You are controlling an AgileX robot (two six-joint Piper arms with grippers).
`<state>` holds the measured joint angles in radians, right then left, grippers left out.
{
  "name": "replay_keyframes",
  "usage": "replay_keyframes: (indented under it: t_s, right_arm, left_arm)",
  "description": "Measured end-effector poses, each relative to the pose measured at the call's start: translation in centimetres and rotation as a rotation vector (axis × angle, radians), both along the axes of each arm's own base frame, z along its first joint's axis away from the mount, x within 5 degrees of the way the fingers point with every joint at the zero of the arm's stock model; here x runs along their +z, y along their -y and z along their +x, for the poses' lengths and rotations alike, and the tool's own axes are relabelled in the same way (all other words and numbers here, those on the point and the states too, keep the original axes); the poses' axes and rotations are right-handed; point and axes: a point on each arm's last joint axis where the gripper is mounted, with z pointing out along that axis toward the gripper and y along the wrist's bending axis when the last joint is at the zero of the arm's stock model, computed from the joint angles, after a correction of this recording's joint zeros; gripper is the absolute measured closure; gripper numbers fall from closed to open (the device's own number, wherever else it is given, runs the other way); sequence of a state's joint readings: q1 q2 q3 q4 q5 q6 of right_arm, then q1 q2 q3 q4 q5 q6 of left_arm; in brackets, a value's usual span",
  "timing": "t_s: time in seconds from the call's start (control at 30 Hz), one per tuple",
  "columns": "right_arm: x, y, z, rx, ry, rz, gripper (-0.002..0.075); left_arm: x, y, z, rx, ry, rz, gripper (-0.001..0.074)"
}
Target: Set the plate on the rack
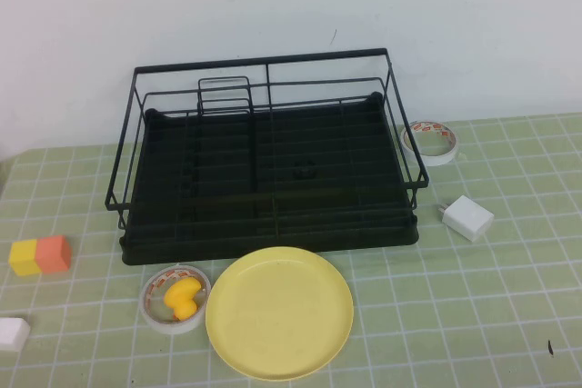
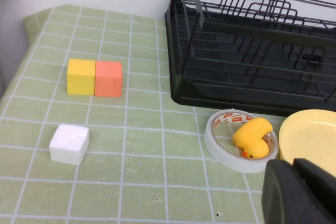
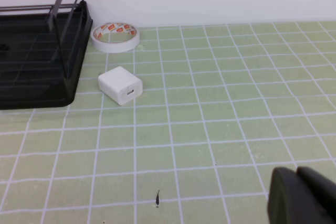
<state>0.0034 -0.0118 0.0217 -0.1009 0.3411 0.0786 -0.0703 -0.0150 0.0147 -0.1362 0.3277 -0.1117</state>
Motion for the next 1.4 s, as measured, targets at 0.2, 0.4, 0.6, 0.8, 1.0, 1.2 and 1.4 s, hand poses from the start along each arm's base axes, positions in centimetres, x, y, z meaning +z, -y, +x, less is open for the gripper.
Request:
replay_keyframes:
  t_s: [0.2,0.4,0.6,0.8,1.0,1.2,1.4]
  right_arm:
    - [0.0,0.0,0.0,0.000,0.000,0.000,0.0728]
    - [0.0,0.0,0.0,0.000,0.000,0.000,0.0728]
    - [0.0,0.0,0.0,0.000,0.000,-0.001,0.0728]
    - [0.0,0.0,0.0,0.000,0.000,-0.002,0.0728]
    - [0.0,0.0,0.0,0.000,0.000,-0.005,0.0728]
    - [0.2,0.0,0.1,0.002,0.027,-0.005,0.0728]
    - [1.7,-0.1,0.4,0.019,0.206,-0.008,0.0728]
  left_arm:
    - [0.0,0.0,0.0,0.000,0.000,0.000,0.0737]
    - [0.0,0.0,0.0,0.000,0.000,0.000,0.0737]
    - [0.0,0.0,0.0,0.000,0.000,0.000,0.0737]
    - [0.0,0.0,0.0,0.000,0.000,0.000,0.0737]
    - [0.0,0.0,0.0,0.000,0.000,0.000,0.0737]
    - [0.3,0.0,0.1,0.006,0.041,-0.003,0.0737]
    - [2.7,-0.3,0.4,0.041,0.318,-0.027,0.0737]
